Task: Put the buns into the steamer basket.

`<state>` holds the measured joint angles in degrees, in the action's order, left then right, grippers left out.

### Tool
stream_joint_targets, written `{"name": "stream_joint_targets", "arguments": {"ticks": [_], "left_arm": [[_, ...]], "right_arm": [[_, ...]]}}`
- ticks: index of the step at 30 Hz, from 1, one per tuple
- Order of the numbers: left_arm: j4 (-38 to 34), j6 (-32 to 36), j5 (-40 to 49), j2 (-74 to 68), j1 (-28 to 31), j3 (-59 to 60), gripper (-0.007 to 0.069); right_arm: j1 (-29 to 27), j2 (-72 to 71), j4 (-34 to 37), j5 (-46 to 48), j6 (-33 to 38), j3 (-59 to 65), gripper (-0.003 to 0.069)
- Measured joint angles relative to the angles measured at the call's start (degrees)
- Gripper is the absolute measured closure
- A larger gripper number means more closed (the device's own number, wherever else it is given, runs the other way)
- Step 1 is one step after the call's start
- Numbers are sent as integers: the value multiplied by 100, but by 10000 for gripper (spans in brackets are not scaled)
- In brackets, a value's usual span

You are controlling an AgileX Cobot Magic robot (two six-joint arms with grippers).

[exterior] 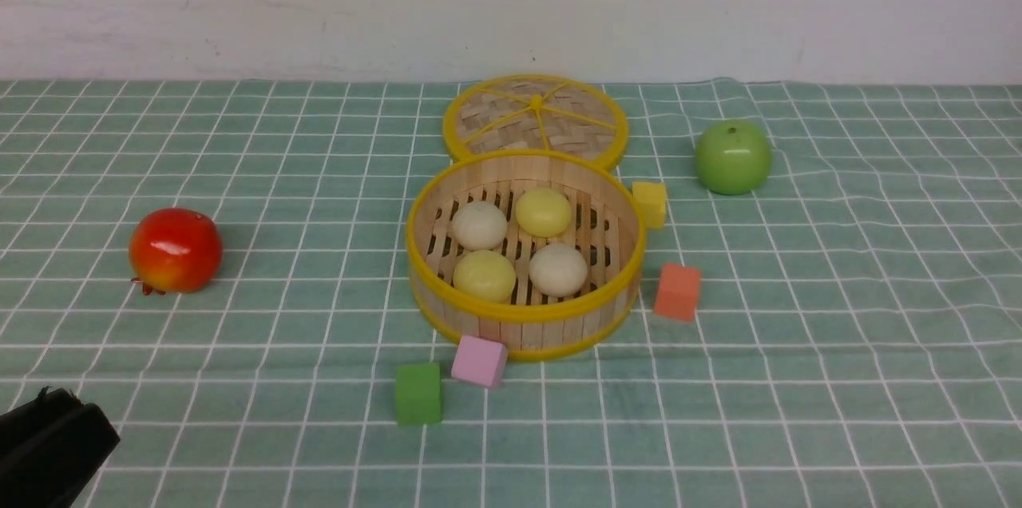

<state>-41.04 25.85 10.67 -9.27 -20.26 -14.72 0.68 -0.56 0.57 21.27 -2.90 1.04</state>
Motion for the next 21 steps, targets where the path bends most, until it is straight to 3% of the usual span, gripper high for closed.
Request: {"name": "stream_joint_targets", "arguments": {"ticks": [17,21], "left_arm": [[6,0,-44,0,0,0,452],[88,-66,-780,0,7,171,452]], "right_arm": [[0,0,0,11,-4,0,648],[0,0,0,11,-4,0,645]]}}
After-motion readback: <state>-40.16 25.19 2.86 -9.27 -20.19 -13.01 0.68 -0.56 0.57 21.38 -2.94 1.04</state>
